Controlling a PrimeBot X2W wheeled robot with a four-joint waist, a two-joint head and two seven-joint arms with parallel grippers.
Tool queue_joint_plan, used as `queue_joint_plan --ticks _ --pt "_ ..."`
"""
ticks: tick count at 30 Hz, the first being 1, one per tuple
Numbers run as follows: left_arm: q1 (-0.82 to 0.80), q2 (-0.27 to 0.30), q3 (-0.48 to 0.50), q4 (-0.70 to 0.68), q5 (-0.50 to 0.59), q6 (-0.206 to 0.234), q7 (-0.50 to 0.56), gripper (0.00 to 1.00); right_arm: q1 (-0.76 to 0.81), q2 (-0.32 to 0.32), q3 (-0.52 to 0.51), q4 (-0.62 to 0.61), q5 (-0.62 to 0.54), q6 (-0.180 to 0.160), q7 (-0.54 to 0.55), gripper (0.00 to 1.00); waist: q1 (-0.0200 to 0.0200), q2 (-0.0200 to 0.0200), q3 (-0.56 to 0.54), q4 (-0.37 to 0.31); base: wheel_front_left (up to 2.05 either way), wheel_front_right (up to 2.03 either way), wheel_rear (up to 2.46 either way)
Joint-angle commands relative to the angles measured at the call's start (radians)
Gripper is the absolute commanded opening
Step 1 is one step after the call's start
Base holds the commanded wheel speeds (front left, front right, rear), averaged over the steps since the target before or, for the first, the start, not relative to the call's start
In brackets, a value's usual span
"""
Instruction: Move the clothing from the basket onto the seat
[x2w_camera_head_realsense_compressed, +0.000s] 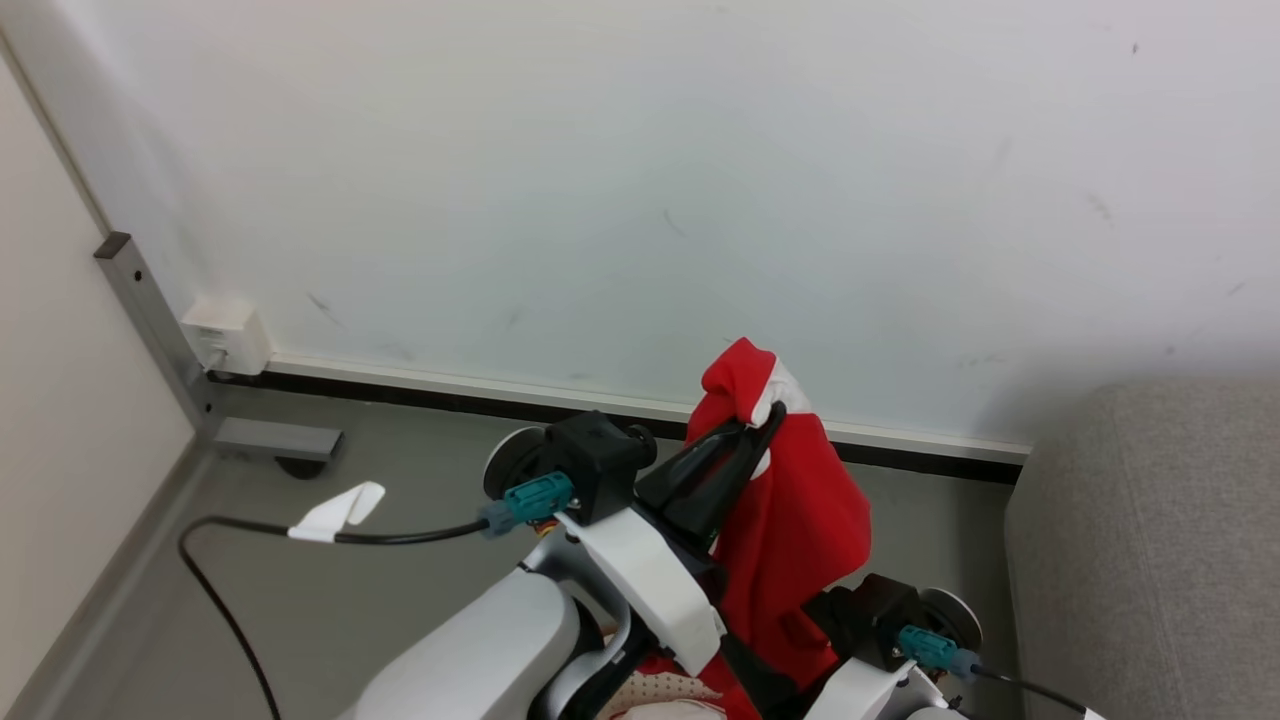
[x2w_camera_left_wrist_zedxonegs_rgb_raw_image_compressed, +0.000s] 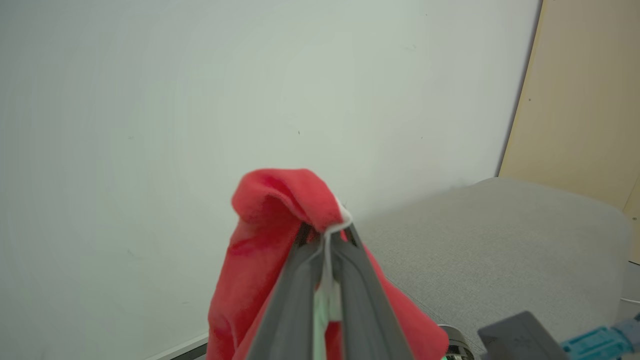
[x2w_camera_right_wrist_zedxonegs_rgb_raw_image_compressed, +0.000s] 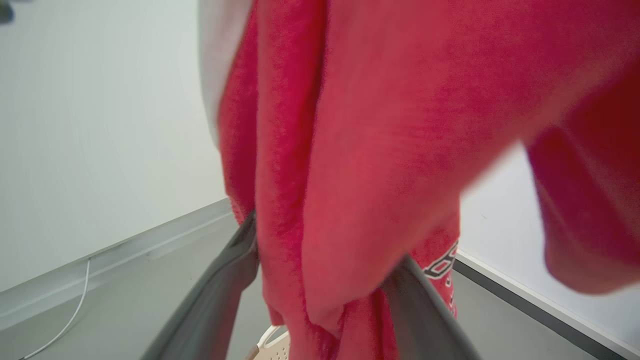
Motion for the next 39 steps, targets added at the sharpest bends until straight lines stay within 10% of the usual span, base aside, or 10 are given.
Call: queue_joint_plan --ticks 1,3,7,19,36,38,39 --pt "-0.009 -0.006 -0.002 0.002 0.008 -0.003 0.001 0.00 -0.014 -0.001 0.000 0.012 0.004 0.001 0.001 1.00 0.0000 0.0000 -0.005 0.011 0.00 0.00 0.00" --pt "-0.010 -0.013 -0.006 0.002 0.004 -0.005 0.002 0.00 -0.022 0.006 0.011 0.037 0.007 0.001 0.001 1.00 0.0000 0.0000 -0.007 0.019 0.00 0.00 0.00" --pt "-0.007 -0.017 -0.013 0.001 -0.004 -0.007 0.002 0.00 -0.039 0.015 0.008 0.060 0.018 0.001 0.001 0.00 0.0000 0.0000 -0.007 0.032 0.00 0.00 0.00" --pt "0.008 0.006 0.007 0.012 -0.021 0.007 -0.009 0.00 -0.032 -0.009 -0.011 0.037 0.028 0.001 0.001 0.00 0.0000 0.0000 -0.003 0.023 0.00 0.00 0.00" --pt "0.058 0.033 0.005 0.038 -0.050 0.017 -0.018 0.02 0.048 -0.057 -0.292 -0.131 -0.055 0.001 0.001 0.00 0.0000 0.0000 0.010 -0.050 0.00 0.00 0.00" --pt "0.068 0.037 0.007 0.040 -0.056 0.021 -0.017 0.47 0.058 -0.060 -0.318 -0.145 -0.067 0.001 0.001 0.00 0.0000 0.0000 0.012 -0.062 0.00 0.00 0.00" --pt "0.073 0.039 0.010 0.041 -0.061 0.023 -0.015 0.95 0.060 -0.063 -0.329 -0.152 -0.072 0.001 0.001 0.00 0.0000 0.0000 0.013 -0.070 0.00 0.00 0.00"
